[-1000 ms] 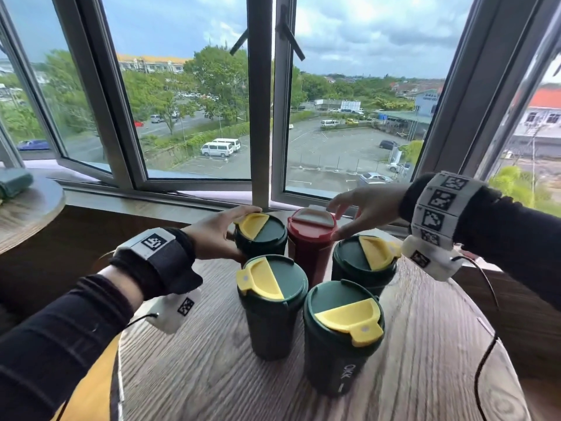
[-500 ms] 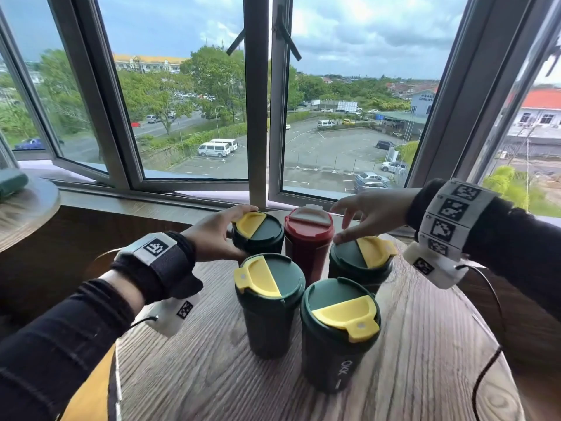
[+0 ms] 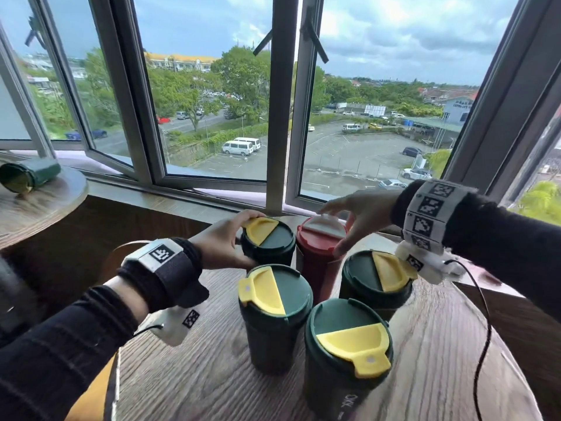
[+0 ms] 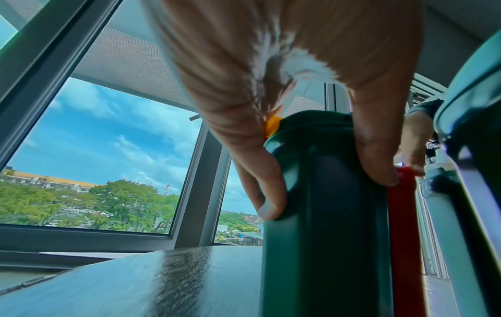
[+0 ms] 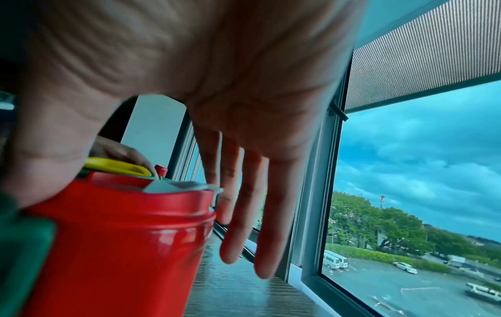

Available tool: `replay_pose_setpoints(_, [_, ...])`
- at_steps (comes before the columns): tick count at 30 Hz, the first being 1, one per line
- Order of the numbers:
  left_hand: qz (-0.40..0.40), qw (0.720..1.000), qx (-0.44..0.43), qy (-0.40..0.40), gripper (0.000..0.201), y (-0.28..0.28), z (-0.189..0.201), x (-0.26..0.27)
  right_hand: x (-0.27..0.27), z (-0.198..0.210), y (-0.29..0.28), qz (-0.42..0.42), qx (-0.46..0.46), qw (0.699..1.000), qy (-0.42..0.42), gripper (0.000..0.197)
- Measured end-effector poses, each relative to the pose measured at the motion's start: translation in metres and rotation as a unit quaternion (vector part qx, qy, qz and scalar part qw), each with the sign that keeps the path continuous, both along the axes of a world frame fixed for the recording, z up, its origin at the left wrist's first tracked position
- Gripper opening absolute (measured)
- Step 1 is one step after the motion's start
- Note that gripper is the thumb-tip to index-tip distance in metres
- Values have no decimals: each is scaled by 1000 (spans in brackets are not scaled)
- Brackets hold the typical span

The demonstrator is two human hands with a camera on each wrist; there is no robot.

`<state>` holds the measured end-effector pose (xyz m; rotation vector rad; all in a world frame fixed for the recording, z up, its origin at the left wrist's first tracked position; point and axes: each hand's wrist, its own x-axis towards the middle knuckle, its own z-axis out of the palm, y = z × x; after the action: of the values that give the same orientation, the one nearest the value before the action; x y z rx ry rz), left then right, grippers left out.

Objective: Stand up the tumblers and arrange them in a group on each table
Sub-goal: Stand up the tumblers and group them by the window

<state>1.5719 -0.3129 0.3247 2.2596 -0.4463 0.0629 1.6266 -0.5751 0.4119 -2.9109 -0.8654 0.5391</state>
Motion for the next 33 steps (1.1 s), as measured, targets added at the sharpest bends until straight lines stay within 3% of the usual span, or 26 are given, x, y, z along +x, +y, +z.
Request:
replay_pose_setpoints(3, [8,1000,-2,2,74,0,-2,1,6,0,3,5,15,1000,26,89])
replay_pose_setpoints(17, [0,1000,16,7,91,-12,2,6,17,4,0,-3,-27,1000,-14,85])
replay_pose_setpoints(26, [2,1000,2,9,87,-19,1,12,19,1,-6,-25,0,1000,0,83])
replay_pose_setpoints(33, [-19,999,6,33,100,-17,0,12,24,-6,-12,-48,50,997,27,85])
